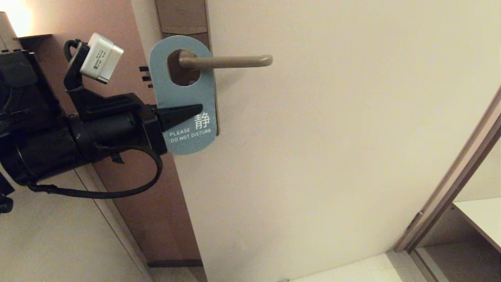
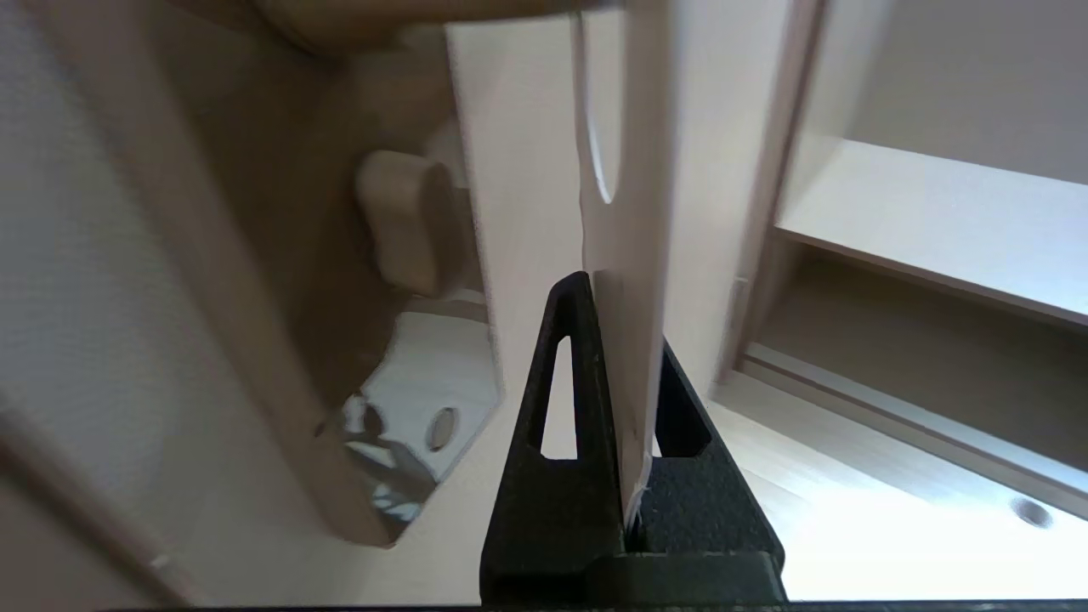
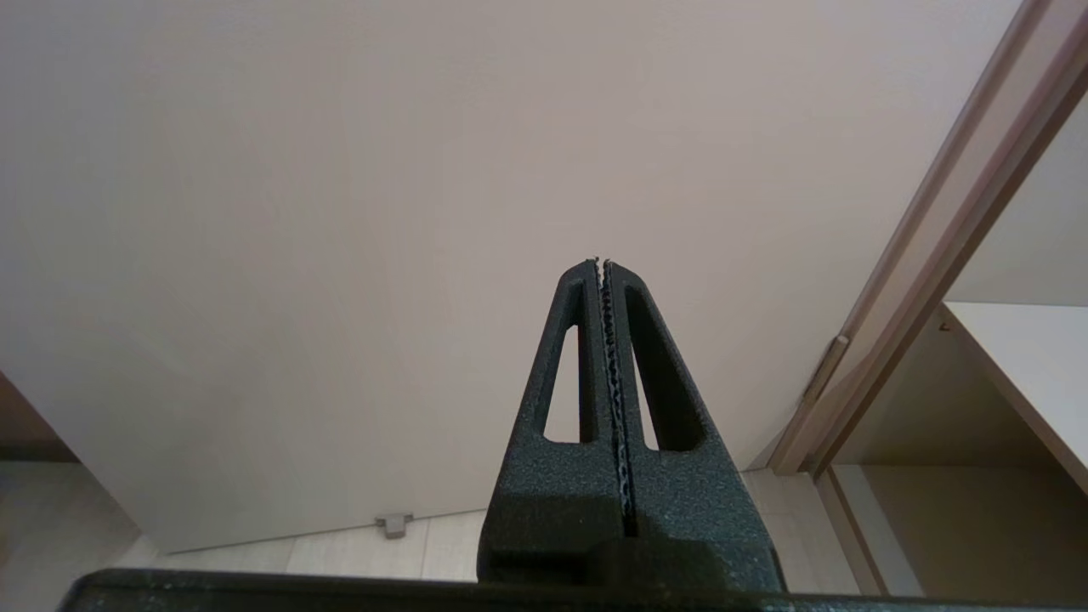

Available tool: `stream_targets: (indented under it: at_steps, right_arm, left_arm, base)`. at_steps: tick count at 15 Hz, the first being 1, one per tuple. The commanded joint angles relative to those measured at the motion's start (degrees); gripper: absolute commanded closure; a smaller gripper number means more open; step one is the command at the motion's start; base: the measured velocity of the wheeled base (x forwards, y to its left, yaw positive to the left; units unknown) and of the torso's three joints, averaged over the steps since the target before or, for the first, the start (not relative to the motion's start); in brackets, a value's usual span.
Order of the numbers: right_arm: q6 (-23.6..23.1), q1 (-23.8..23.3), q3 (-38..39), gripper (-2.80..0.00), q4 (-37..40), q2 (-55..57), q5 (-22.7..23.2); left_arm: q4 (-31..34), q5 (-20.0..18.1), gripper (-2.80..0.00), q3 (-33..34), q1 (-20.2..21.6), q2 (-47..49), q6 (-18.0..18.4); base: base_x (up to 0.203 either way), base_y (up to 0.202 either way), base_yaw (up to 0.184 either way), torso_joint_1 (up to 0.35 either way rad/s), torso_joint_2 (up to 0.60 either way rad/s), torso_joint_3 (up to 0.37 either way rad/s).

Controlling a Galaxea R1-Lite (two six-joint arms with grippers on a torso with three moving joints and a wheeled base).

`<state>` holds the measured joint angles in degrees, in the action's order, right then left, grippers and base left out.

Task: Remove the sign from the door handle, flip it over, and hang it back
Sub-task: Take down the sign

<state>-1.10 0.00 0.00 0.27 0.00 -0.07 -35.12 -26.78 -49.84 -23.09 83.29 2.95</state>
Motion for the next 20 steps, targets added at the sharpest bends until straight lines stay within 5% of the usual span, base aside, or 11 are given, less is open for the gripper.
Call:
stream_targets:
  at_steps: [1, 6, 20]
  right_arm:
    - [-0.05, 0.00, 0.00, 0.00, 0.00, 0.00, -0.01]
    - [-0.05, 0.00, -0.04, 0.00, 0.00, 0.00, -0.01]
    - [-0.05, 0.00, 0.00, 0.00, -0.01, 0.00, -0.01]
  left_arm:
    - [-0.21, 1.68, 0.00, -0.08, -0.97, -0.32, 0.04]
    - [-0.21, 13.32, 0.00, -0.26, -6.92, -0.23, 0.47]
    - [-0.21, 27.88, 0.00, -0.81, -10.93, 2.80, 2.63]
  base:
    - [0.000, 0.000, 0.000, 0.000, 0.00, 0.000]
    - [0.000, 0.000, 0.000, 0.000, 0.00, 0.000]
    - [0.000, 0.000, 0.000, 0.000, 0.00, 0.000]
